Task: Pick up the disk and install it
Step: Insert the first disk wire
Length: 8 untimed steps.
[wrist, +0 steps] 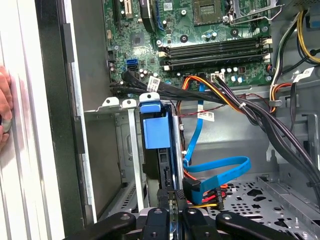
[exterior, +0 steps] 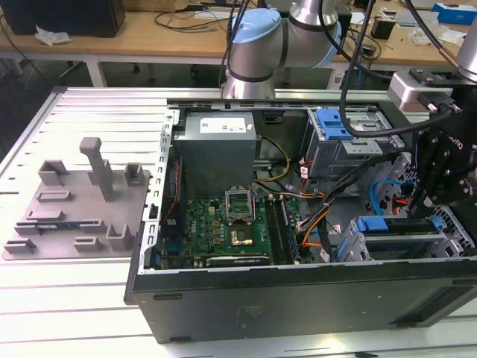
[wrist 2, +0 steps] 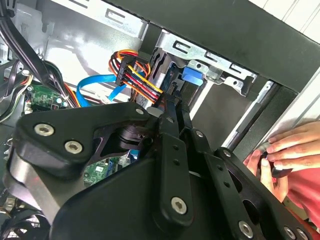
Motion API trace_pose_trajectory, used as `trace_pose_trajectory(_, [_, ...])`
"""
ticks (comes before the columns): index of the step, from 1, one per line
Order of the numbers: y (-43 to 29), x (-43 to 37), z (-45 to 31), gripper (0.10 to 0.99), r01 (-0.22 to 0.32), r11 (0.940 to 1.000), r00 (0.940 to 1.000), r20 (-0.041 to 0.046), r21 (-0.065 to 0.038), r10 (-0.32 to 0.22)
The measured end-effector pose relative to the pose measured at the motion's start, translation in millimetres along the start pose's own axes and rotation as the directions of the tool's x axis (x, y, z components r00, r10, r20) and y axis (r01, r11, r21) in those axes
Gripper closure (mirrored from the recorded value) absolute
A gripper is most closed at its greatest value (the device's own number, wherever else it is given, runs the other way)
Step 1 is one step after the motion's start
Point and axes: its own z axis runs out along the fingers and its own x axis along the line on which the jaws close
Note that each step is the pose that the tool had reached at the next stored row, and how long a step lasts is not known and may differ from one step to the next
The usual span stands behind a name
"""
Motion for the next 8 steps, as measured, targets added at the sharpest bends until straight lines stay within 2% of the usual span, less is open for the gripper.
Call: trace_pose_trajectory(8, [-0.4, 0.2, 0.3, 0.922, 0.0, 1.0, 1.0, -0.0002, -0.001, 0.0])
